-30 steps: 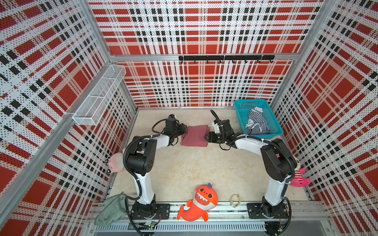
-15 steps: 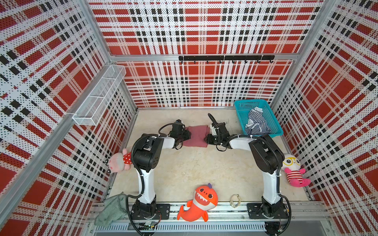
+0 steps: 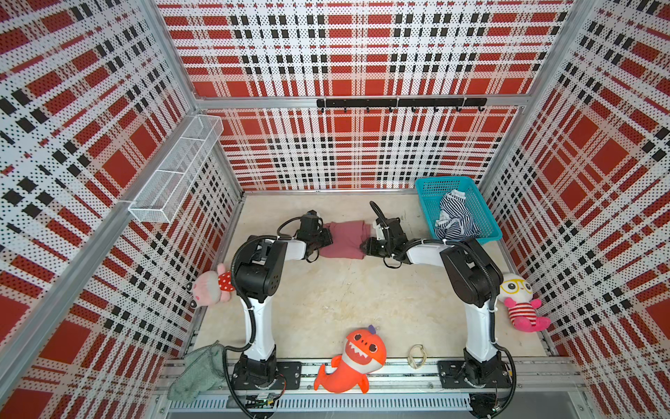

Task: Fold and stack tank tops
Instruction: Move the tank top to the top-left of the table.

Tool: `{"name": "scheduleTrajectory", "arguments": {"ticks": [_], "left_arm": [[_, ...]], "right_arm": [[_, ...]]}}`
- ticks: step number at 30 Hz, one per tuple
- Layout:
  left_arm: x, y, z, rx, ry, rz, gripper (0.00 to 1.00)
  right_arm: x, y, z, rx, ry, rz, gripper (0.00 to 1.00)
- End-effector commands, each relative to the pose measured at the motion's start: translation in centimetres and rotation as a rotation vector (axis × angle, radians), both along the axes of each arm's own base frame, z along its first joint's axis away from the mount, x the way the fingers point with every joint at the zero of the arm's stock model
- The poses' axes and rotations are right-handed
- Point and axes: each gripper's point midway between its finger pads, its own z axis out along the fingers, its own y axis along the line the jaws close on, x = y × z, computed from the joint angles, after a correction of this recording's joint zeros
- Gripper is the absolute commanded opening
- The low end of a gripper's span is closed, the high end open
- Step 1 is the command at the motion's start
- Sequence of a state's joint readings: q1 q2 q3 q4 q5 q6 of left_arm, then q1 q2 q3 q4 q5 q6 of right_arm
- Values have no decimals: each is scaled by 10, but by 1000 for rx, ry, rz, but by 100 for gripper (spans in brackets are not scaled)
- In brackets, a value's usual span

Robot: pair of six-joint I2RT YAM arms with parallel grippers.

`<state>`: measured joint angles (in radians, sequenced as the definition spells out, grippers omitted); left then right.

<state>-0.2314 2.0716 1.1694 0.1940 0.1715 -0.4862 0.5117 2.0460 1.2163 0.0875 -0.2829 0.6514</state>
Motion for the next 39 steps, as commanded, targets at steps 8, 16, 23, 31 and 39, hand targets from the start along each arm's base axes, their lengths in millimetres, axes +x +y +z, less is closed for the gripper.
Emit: {"name": "scheduleTrajectory", "arguments": {"ticks": [8, 16, 23, 31, 39], "left_arm": [[75, 84, 18, 125, -10, 125, 0], [117, 193, 21, 218, 18, 250, 0], [116, 279, 13, 230, 59, 352, 0], [106, 323, -12, 244, 142, 333, 0], [108, 352, 4, 265, 108, 383, 25]], "right_arm": [[-23, -56, 121, -63, -209, -10, 57], [-54, -126, 140, -142, -230, -120, 57], [-67, -175, 149, -173, -234, -237, 57], [-67, -203, 157, -213, -250, -330, 57], [-48, -284, 160, -400, -252, -603, 58]]}}
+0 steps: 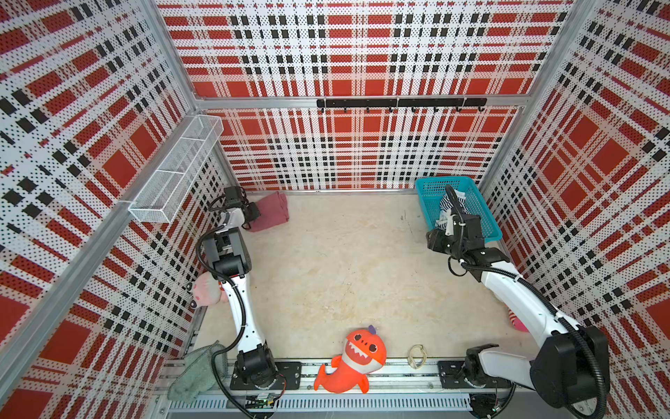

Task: Fold and stack tank tops
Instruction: Move the tank top to the top-left of the table, then pick up the tank top from the basket.

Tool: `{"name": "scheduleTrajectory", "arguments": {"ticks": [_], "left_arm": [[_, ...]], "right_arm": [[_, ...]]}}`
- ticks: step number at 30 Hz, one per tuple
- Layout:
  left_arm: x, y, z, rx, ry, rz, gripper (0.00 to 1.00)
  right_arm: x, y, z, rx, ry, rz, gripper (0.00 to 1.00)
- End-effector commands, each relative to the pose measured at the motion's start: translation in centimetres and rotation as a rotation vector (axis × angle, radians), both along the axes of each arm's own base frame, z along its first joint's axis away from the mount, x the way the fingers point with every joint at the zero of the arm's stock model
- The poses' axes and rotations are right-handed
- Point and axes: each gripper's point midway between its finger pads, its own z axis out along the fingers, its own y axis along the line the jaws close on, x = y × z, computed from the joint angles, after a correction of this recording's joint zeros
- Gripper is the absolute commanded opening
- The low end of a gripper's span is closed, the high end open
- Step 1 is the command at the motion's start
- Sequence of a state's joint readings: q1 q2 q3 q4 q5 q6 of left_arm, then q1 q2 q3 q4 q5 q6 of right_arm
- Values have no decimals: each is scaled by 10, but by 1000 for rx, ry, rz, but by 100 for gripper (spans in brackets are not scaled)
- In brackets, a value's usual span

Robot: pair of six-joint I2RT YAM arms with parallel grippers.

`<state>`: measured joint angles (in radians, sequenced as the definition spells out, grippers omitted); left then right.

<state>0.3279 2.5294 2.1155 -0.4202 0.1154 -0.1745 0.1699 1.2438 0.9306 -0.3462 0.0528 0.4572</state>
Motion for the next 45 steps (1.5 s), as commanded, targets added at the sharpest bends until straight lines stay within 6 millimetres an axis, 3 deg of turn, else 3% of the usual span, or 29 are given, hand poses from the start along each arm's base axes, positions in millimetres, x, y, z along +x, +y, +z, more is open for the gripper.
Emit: {"name": "scheduleTrajectory", "arguments": {"ticks": [1, 4, 7, 12, 14, 19, 25, 28, 32, 35, 41, 45], "left_arm": [[-2, 11, -2, 5, 12, 4, 34], [-7, 9, 8, -7, 7, 13, 68], [-18, 5, 27, -10, -1, 25, 99], [-47, -6, 69, 34, -48, 55, 98], [-61, -17, 81, 50, -52, 63, 98], [-107, -74, 94, 96, -78, 25, 98], [-161, -168, 112, 63, -198, -105, 98], [-189, -210, 124, 63, -237, -169, 98], [-224, -258, 136, 20, -280, -279, 98], [-248, -287, 139, -22, -286, -347, 98], [-268, -319, 146, -114, -314, -403, 99], [-262, -349, 159, -270, -408, -460, 100]], "right_arm": [[16, -50, 9, -89, -29, -170, 59], [38, -84, -4, -108, -6, -257, 65], [68, -102, -12, -124, 27, -277, 77], [122, -118, -39, -179, 112, -274, 99], [138, -122, -52, -179, 146, -275, 100], [161, -132, -88, -145, 205, -294, 100], [175, -127, -134, -62, 238, -244, 98], [180, -124, -145, -35, 238, -229, 87], [183, -125, -150, 0, 246, -223, 47], [184, -127, -123, -10, 187, -219, 3], [176, -120, -9, -47, -9, -162, 0], [153, -88, 72, -14, -169, -75, 0]]}}
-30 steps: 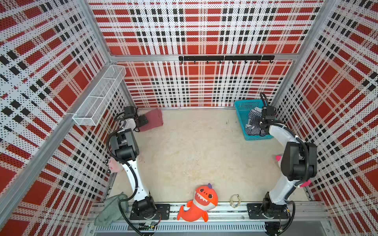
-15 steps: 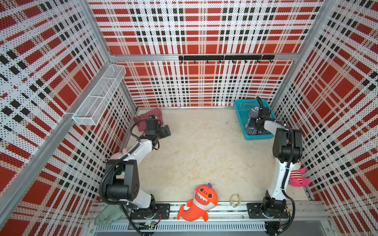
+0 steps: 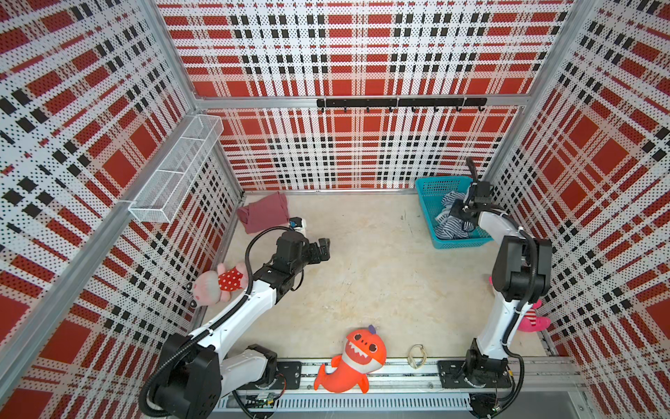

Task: Fold and stack tank tops
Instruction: Pick up the tank top from the basket, then place the tank top at the center of the table.

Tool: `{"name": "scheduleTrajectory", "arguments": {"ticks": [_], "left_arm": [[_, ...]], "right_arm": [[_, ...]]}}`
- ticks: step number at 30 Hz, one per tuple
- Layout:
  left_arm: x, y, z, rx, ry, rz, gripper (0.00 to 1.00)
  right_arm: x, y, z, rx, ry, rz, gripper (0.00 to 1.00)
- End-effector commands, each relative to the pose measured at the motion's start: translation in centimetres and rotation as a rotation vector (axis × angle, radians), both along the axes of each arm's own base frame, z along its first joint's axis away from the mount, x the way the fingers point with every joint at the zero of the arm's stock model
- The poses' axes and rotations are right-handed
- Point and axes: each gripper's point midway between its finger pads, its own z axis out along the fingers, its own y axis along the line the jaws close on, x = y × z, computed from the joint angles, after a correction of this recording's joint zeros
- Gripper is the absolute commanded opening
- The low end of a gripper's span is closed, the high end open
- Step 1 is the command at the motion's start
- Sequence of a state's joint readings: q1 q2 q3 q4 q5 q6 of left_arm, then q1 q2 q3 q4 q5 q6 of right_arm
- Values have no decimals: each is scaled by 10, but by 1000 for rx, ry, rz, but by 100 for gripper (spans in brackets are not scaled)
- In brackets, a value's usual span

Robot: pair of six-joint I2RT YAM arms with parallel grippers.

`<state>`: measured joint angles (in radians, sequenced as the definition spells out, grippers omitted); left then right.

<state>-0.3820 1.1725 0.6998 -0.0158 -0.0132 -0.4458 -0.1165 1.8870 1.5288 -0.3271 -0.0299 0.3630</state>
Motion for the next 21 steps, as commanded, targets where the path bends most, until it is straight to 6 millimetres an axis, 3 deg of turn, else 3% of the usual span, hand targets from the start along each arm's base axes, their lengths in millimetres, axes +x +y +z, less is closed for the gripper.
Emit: {"name": "scheduleTrajectory", "arguments": {"ticks": [1, 5, 7, 11, 13, 15, 17, 20, 21], "left_arm": [[9, -26, 18, -163, -59, -64, 99], [21, -50, 32, -220, -81, -115, 99], [22, -57, 39, -254, -100, -133, 99], [20, -57, 38, -286, -100, -136, 99], [17, -52, 31, -283, -86, -125, 99], [13, -44, 22, -280, -67, -109, 98], [9, -37, 12, -282, -46, -94, 97], [4, -26, -6, -274, -9, -63, 97], [3, -21, -13, -260, 9, -41, 97]], "right_arm": [[-18, 39, 107, -4, -231, 124, 0], [-50, 92, 168, -7, -331, 244, 0], [-71, 131, 194, 33, -379, 347, 0], [-111, 199, 217, 104, -425, 528, 0], [-126, 226, 210, 153, -411, 593, 0], [-135, 250, 187, 220, -366, 646, 0], [-134, 262, 154, 265, -301, 658, 0], [-123, 263, 99, 286, -190, 618, 0], [-118, 260, 79, 261, -151, 588, 15]]}}
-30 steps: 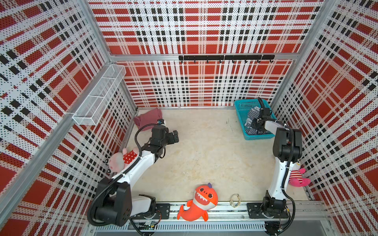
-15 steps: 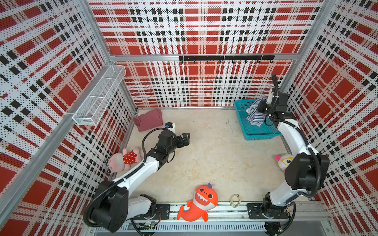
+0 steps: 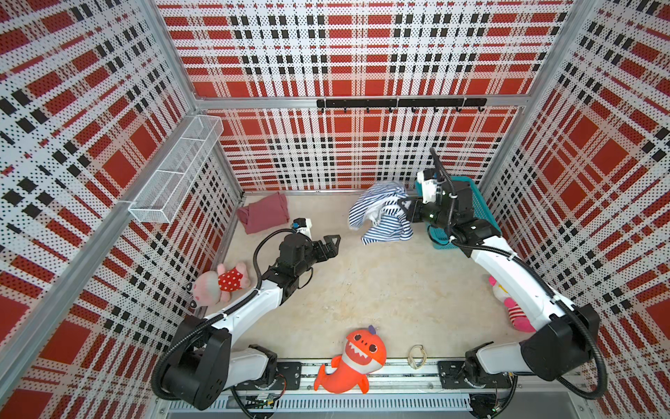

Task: Fold and stack tank tops
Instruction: Place the tank top at the center of the table, then smooth out the tank top at the center of the table.

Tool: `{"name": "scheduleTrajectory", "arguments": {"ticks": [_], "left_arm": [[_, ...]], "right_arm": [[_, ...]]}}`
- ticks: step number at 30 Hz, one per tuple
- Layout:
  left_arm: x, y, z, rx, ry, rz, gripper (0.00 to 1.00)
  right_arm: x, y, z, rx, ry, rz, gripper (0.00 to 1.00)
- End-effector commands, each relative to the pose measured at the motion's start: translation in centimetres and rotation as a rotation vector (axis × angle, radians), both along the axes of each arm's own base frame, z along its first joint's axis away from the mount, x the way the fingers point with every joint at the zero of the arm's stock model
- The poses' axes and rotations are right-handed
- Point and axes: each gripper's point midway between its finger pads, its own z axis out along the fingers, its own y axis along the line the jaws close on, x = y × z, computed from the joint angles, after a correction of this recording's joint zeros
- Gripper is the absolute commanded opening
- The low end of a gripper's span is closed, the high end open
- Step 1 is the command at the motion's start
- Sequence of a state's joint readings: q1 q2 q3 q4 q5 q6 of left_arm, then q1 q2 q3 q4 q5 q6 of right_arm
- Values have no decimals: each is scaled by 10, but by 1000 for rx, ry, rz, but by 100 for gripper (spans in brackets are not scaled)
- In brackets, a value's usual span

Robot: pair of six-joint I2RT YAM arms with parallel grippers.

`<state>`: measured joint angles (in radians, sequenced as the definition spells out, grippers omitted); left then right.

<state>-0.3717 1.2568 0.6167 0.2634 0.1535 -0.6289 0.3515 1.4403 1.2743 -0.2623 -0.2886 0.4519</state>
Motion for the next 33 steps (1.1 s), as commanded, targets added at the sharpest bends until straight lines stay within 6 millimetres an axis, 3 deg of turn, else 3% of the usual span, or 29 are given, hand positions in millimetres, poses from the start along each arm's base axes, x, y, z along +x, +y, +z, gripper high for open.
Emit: {"name": "scheduleTrajectory", "arguments": {"ticks": [1, 3, 4, 8, 13, 19, 26, 29, 33], "left_arm": [[-5, 12, -13, 14, 33, 39, 97], [-9, 22, -29, 70, 74, 73, 97], [-11, 25, -33, 95, 86, 83, 97], [-20, 26, -48, 176, 122, 100, 95], [-27, -2, -64, 200, 170, 44, 86], [-27, -56, -78, 188, 201, -60, 70], [-34, -143, -73, -32, 221, -229, 59], [-39, -163, -84, -47, 256, -261, 59], [-40, -175, -96, -70, 277, -272, 63]], "right_arm": [[18, -9, -53, -50, 110, -83, 29], [23, -30, -85, -167, 193, -171, 53], [22, -37, -92, -199, 216, -199, 59], [4, -50, -101, -233, 223, -224, 68], [-31, -60, -122, -248, 287, -237, 66], [-63, -56, -150, -248, 351, -216, 62], [-67, -64, -162, -222, 364, -278, 58], [-68, -71, -163, -234, 358, -313, 57], [-71, -78, -165, -243, 355, -338, 57]]}}
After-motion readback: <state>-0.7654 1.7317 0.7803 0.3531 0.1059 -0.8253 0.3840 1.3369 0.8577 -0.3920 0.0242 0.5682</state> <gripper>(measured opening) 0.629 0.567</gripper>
